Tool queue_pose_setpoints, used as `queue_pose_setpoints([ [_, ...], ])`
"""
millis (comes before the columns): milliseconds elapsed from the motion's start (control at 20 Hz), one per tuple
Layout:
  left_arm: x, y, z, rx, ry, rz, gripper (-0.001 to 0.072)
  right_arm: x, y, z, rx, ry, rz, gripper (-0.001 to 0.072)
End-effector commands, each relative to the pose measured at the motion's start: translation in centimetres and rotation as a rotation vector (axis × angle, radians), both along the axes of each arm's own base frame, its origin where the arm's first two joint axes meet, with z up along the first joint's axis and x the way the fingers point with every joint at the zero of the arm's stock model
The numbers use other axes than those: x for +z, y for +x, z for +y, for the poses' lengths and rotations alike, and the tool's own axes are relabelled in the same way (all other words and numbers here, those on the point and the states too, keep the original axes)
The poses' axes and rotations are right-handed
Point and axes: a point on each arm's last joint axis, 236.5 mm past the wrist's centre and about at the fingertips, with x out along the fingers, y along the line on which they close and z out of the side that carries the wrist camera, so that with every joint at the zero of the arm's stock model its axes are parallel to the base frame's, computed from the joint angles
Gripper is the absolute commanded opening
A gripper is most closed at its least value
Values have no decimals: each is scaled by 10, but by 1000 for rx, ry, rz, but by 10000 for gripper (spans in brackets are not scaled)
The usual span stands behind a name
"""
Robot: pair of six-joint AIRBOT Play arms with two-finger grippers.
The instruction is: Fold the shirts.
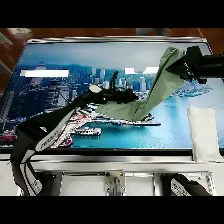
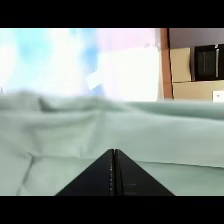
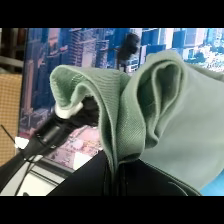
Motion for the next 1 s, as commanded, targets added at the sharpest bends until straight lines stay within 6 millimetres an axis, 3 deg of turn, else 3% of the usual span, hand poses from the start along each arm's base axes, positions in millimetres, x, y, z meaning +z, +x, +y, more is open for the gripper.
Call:
queue_pose_setpoints([
  [0, 41, 36, 77, 3, 100, -195, 36, -7, 12, -3, -40, -18, 5, 69],
  [100, 80, 64, 153, 89, 207, -303, 36, -32, 24, 11, -11, -75, 37, 69],
  [200, 130, 75, 231, 175, 299, -419, 36, -59, 37, 49, 58, -101, 60, 70],
  [350, 200, 56, 335, 296, 409, -532, 37, -91, 64, 115, 101, -75, 44, 70],
  [450, 234, 27, 381, 340, 448, -562, 37, -125, 82, 153, 93, -61, 66, 70],
  [600, 264, -22, 412, 348, 502, -584, 38, -194, 91, 205, 67, -27, 191, 70],
  [700, 278, -45, 413, 338, 521, -606, 37, -236, 87, 233, 55, -3, 281, 83],
  [750, 283, -53, 409, 330, 525, -621, 37, -254, 85, 242, 43, 6, 323, 159],
  [800, 289, -60, 405, 322, 527, -636, 37, -266, 83, 248, 30, 16, 360, 464],
  [850, 293, -65, 401, 315, 527, -649, 38, -273, 83, 251, 25, 23, 375, 689],
  [950, 296, -70, 395, 303, 525, -660, 38, -272, 79, 243, 55, -2, 381, 690],
])
